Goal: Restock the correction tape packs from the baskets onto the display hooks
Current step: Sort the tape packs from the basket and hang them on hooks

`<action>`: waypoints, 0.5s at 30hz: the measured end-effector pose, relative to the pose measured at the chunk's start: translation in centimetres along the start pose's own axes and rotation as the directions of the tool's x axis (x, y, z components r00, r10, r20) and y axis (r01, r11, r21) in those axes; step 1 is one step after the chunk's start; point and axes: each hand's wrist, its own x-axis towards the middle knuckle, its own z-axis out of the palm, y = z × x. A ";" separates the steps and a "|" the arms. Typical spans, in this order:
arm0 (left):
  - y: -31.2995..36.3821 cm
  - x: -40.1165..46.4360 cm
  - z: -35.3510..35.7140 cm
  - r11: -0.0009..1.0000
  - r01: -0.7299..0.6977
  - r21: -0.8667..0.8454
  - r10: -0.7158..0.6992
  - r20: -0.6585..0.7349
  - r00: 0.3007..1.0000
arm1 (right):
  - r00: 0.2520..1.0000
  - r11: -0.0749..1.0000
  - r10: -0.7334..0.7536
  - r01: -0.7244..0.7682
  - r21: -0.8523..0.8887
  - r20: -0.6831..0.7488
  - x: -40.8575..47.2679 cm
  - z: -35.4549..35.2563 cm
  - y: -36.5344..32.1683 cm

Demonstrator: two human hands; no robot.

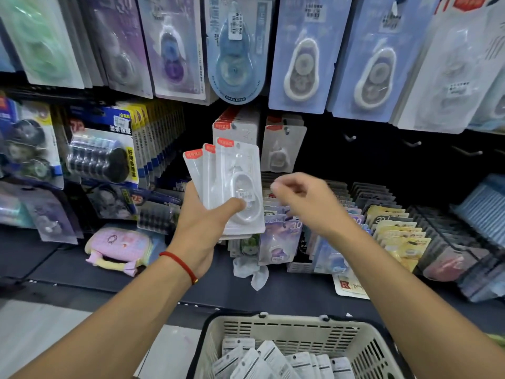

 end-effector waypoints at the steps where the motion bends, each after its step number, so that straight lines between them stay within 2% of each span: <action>1: 0.0 -0.2 0.2 1.000 0.010 -0.005 -0.010 0.030 1.000 | 0.994 1.000 0.011 -0.012 0.012 0.106 -0.3 0.4 -0.2; 3: 0.2 -0.5 0.5 0.999 0.031 -0.032 -0.029 0.083 0.996 | 0.983 0.999 0.000 -0.006 0.032 0.186 -0.8 1.1 -0.4; 9: 0.6 -0.8 0.6 0.986 0.072 -0.153 -0.042 0.188 0.981 | 0.995 0.944 0.029 -0.060 0.324 0.100 -1.1 0.9 -0.2; 11: 0.5 -0.6 0.4 0.982 0.076 -0.173 -0.047 0.168 0.985 | 0.999 0.927 0.045 -0.048 0.373 0.017 -1.0 0.7 -0.1; 15: 0.0 -0.1 0.0 0.995 -0.002 -0.100 0.004 0.021 1.000 | 0.986 0.939 0.028 0.031 0.343 -0.166 -0.6 -0.2 0.2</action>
